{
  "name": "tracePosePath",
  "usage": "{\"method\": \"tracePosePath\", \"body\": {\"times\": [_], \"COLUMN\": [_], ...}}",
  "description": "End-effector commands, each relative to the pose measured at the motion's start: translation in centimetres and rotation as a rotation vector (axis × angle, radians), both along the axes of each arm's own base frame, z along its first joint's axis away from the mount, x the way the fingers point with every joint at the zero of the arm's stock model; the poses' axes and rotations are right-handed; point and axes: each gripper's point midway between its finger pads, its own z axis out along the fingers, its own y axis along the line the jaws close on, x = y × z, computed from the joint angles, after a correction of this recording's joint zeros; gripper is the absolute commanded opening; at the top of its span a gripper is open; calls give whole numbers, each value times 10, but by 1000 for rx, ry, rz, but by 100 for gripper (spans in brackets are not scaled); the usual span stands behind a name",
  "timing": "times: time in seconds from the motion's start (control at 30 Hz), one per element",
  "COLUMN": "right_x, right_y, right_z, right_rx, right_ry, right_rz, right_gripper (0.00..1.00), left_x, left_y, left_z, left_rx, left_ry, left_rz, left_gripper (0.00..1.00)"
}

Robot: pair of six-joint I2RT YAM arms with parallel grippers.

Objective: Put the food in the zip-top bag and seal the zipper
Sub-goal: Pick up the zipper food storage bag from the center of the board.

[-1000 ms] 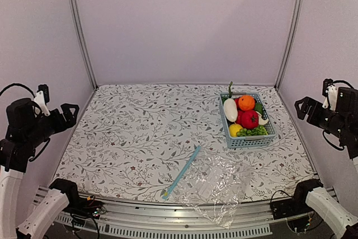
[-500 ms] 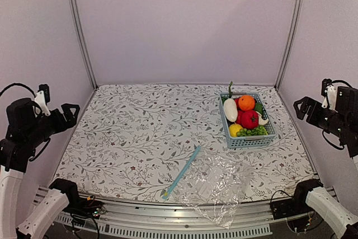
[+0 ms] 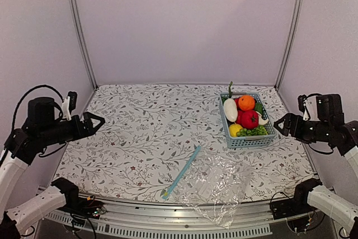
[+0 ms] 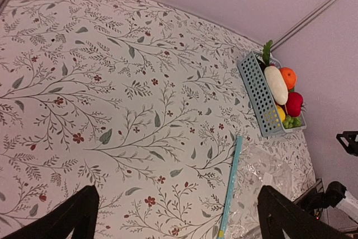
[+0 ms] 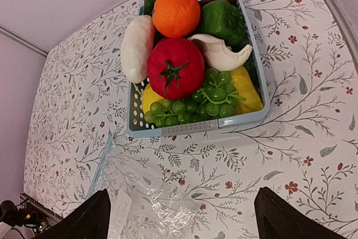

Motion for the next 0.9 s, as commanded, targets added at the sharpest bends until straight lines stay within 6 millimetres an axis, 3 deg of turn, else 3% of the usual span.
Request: {"method": "tracePosePath", "body": {"times": [0.0,0.17,0.3,0.5,0.67,0.87], "right_x": [-11,-14,-26,-60,-109,-144], "right_y": [27,79,134,217,286,332], "right_z": [-30,-42,-51,-62,-80,-126], "right_rx": [5,-67,-138,-210,-283,-396], "right_ry": [81,47,9,-50,-80,-32], "right_rz": [76,205,338,551,748,880], "right_gripper": [89,87,86,82,77,69], "left_x": [-6,-17,-26,-38,-46,-50], "left_y": [-23,-58,-71,-70,-66,-65], "left_z": [-40,-65,-89,-105,-117,-125], "left_rx": [46,6,-16,-60,-90,-75], "left_ry": [118,165,213,253,283,314], "left_rz": [-29,-96,-106,-89,-79,-85], "left_gripper": [100,100,100,100,100,100]}}
